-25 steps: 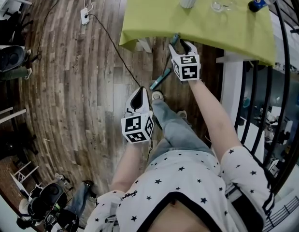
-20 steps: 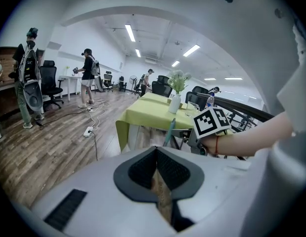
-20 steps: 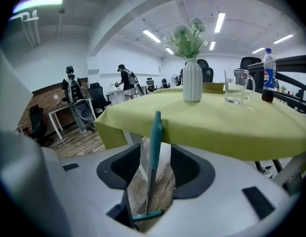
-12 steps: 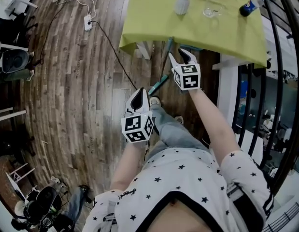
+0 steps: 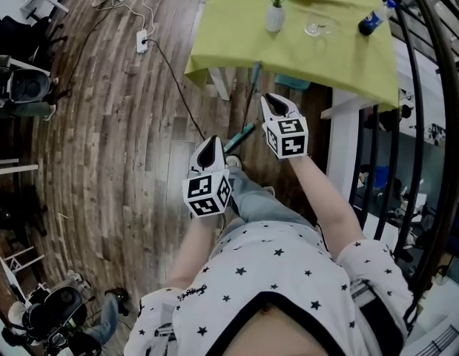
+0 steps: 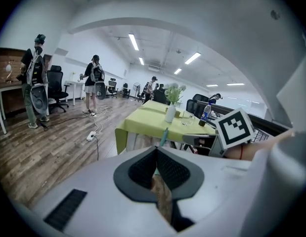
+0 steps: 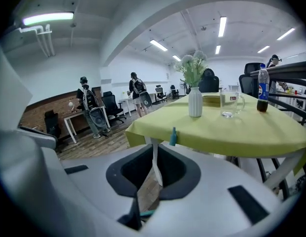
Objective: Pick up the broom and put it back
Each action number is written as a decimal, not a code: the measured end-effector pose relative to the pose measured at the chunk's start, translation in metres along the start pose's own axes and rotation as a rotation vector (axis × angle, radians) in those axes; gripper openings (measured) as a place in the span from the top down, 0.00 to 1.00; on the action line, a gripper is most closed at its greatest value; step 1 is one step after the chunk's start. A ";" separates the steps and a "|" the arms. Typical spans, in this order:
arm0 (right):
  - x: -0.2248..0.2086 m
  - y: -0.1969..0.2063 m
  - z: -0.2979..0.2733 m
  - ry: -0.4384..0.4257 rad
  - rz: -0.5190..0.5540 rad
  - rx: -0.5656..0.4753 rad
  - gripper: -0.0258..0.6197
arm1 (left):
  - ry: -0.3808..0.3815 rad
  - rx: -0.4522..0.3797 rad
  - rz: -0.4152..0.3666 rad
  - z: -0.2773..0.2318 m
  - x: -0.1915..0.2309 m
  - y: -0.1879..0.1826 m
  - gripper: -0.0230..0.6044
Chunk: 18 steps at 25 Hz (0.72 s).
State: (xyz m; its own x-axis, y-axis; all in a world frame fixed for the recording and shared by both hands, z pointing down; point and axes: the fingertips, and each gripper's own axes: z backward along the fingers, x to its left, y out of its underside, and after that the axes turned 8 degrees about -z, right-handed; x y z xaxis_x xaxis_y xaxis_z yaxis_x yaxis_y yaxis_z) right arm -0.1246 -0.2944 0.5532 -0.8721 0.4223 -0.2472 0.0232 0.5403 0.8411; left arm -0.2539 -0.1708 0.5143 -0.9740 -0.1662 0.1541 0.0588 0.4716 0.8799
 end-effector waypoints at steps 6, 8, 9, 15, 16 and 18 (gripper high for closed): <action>0.018 -0.001 0.040 -0.059 0.003 -0.022 0.96 | -0.030 -0.017 0.012 0.023 -0.010 0.001 0.94; 0.029 -0.003 0.057 -0.082 0.013 -0.029 0.96 | -0.038 -0.025 0.018 0.036 -0.013 0.002 0.94; 0.035 -0.003 0.065 -0.094 0.020 -0.031 0.96 | -0.040 -0.028 0.020 0.041 -0.015 0.002 0.94; 0.054 -0.002 0.107 -0.145 0.048 -0.043 0.97 | -0.045 -0.038 0.023 0.068 -0.032 0.006 0.94; 0.057 -0.002 0.114 -0.152 0.051 -0.045 0.97 | -0.044 -0.039 0.024 0.073 -0.036 0.005 0.94; 0.063 -0.001 0.129 -0.165 0.055 -0.045 0.97 | -0.040 -0.042 0.025 0.082 -0.042 0.004 0.94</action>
State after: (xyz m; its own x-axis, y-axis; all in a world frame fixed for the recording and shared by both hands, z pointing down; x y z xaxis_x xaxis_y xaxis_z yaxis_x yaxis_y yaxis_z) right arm -0.1162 -0.1742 0.4749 -0.7781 0.5658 -0.2727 0.0432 0.4814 0.8754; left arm -0.2307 -0.0910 0.4743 -0.9801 -0.1197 0.1584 0.0910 0.4386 0.8941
